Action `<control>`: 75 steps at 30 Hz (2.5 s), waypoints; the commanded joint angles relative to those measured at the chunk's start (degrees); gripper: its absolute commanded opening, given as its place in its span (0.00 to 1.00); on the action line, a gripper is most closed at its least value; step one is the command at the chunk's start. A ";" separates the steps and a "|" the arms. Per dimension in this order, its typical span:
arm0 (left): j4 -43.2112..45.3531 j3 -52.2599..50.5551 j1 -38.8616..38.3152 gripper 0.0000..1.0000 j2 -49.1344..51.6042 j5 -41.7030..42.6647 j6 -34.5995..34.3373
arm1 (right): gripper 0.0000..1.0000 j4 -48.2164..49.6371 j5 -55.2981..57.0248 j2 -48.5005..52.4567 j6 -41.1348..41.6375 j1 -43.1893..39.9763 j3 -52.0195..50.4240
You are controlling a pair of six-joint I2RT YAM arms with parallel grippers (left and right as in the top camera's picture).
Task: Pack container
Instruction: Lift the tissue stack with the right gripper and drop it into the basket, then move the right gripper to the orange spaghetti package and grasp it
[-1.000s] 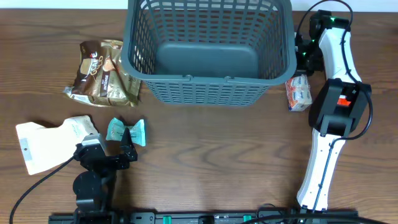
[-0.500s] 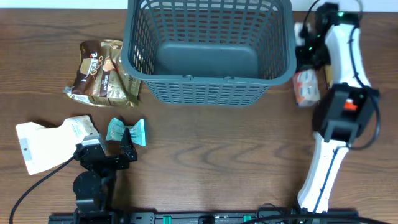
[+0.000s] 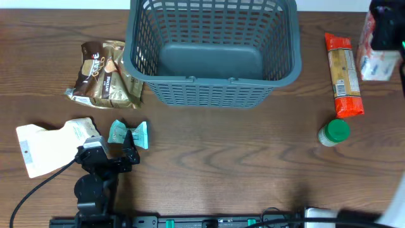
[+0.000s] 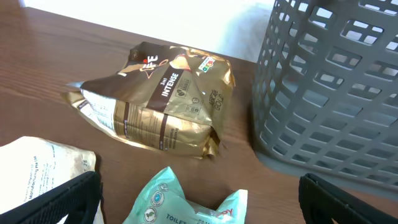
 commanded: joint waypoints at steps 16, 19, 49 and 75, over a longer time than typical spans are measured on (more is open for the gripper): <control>-1.81 -0.92 -0.24 0.99 -0.39 -0.24 0.13 | 0.19 1.68 -26.62 7.65 -39.60 17.05 -0.24; -1.81 -0.92 -0.24 0.99 -0.39 -0.24 0.13 | 0.01 2.25 -22.86 11.82 -43.45 20.09 -0.24; -1.81 -0.92 -0.24 0.99 -0.39 -0.24 0.13 | 0.70 4.52 -13.35 41.68 -39.56 28.61 -0.24; -1.81 -0.92 -0.24 0.98 -0.39 -0.24 0.13 | 0.99 -13.18 9.57 4.02 -10.67 11.89 -0.20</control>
